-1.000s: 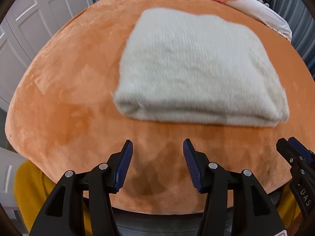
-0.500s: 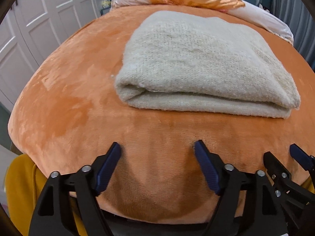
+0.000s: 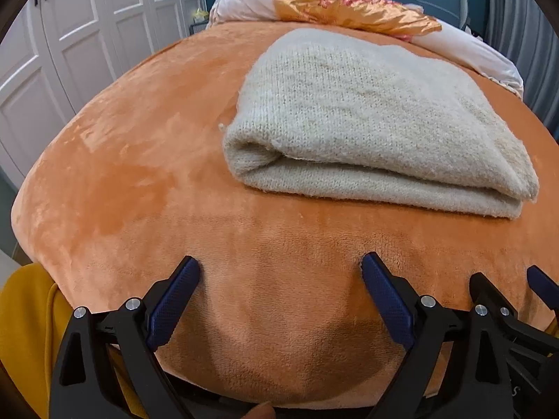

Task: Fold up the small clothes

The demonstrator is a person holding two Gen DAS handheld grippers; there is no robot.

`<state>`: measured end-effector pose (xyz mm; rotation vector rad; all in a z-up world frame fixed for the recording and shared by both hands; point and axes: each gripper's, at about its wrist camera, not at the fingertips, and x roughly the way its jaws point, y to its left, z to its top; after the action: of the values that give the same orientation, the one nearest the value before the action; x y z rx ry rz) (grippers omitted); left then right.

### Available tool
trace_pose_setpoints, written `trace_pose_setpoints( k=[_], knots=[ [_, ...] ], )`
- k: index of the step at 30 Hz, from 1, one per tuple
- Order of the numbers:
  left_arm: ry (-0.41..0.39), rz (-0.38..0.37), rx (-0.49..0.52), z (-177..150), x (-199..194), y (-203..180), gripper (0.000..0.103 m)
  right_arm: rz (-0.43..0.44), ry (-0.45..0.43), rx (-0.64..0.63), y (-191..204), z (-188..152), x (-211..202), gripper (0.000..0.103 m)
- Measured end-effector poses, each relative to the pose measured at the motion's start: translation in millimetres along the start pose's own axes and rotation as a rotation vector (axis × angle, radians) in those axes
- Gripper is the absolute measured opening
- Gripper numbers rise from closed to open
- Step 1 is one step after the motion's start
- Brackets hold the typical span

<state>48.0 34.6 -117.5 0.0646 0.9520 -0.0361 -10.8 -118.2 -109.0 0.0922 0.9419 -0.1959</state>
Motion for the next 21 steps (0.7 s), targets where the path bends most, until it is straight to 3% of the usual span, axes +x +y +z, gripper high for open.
trace_pose_setpoints(
  k=[8, 21],
  knots=[
    [0.053, -0.006, -0.007, 6.7, 3.1, 1.8, 0.092, 0.001, 0.028, -0.008, -2.1, 4.8, 2.0, 0.086],
    [0.066, 0.008, -0.003, 9.6, 4.8, -0.5, 0.093, 0.003, 0.047, -0.015, -0.8, 9.2, 2.8, 0.086]
  ],
)
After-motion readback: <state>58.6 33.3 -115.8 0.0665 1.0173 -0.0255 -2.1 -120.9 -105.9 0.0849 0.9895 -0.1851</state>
